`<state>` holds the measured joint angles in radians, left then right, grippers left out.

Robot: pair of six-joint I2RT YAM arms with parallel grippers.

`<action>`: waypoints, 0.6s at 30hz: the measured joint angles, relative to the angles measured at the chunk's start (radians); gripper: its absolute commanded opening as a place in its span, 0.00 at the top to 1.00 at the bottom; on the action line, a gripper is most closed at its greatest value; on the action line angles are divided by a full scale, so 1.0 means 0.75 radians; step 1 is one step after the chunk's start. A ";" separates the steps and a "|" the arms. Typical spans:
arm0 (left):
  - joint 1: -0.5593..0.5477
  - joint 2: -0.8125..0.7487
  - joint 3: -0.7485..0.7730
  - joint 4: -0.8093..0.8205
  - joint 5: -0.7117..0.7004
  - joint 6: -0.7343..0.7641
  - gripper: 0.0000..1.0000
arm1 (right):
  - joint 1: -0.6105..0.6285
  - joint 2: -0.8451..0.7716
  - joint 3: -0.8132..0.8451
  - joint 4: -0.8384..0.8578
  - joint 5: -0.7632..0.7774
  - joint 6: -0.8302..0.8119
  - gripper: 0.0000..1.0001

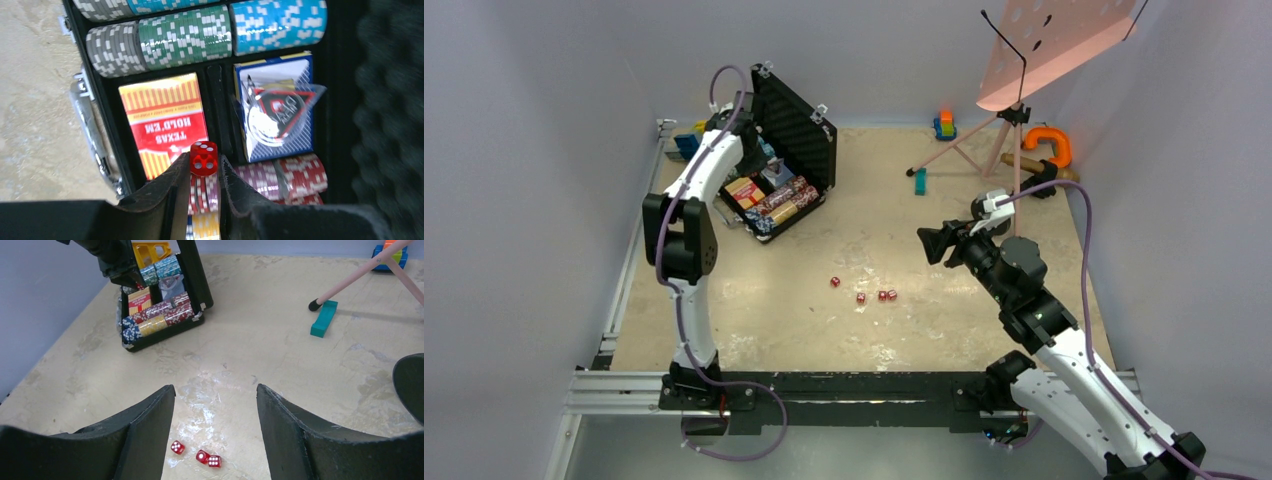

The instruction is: Pack up texas hold em set

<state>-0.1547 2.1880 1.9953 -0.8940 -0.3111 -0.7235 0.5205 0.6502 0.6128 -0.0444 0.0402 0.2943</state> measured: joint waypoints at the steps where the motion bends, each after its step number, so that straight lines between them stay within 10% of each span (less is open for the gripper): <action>1: 0.008 0.042 0.032 -0.016 0.009 -0.006 1.00 | -0.001 0.001 0.000 0.001 0.000 -0.001 0.35; 18: 0.044 0.235 0.231 -0.082 0.064 -0.079 1.00 | -0.001 0.023 -0.004 0.005 0.001 -0.001 0.35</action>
<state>-0.1219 2.3646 2.1689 -0.9558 -0.2634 -0.7830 0.5201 0.6674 0.6102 -0.0406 0.0410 0.2939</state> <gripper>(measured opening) 0.269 0.650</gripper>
